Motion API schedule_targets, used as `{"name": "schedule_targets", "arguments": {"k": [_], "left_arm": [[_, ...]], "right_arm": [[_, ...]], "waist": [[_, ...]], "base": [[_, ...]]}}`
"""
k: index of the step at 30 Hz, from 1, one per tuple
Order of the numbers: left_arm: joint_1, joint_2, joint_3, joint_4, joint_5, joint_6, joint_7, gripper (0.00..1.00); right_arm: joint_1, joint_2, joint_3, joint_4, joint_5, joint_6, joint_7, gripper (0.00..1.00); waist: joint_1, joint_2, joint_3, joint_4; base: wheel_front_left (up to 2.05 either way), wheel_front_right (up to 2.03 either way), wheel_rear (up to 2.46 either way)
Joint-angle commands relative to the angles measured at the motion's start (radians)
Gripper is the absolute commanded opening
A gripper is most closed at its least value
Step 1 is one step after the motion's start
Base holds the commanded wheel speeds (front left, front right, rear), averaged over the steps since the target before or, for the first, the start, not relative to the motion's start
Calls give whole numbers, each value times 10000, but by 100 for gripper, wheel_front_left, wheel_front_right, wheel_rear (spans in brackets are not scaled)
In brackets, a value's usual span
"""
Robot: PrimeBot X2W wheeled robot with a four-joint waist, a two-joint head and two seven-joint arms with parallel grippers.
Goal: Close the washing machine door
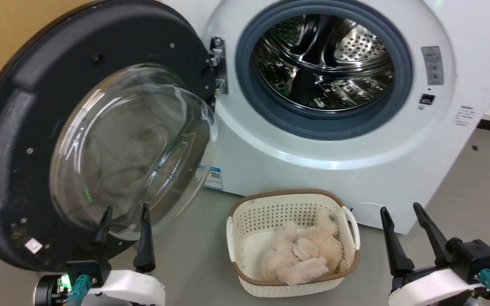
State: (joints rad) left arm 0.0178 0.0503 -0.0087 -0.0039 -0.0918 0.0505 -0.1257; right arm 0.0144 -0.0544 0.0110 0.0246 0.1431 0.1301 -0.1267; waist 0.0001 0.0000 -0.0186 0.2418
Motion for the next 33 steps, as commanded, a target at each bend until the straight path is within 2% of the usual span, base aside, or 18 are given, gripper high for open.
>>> {"name": "schedule_targets", "arguments": {"k": [1, 33], "left_arm": [[129, 0, 33, -48, -48, 52, -107, 100], [802, -1, 414, -1011, -780, 954, -775, 100]], "right_arm": [[91, 22, 35, 27, 87, 3, -103, 100], [-803, 30, 1096, 638, 422, 5, -768, 100]], "waist": [[0, 0, -34, 123], [-1, 0, 354, 1740]], "base": [[0, 0, 0], [0, 0, 0]]}}
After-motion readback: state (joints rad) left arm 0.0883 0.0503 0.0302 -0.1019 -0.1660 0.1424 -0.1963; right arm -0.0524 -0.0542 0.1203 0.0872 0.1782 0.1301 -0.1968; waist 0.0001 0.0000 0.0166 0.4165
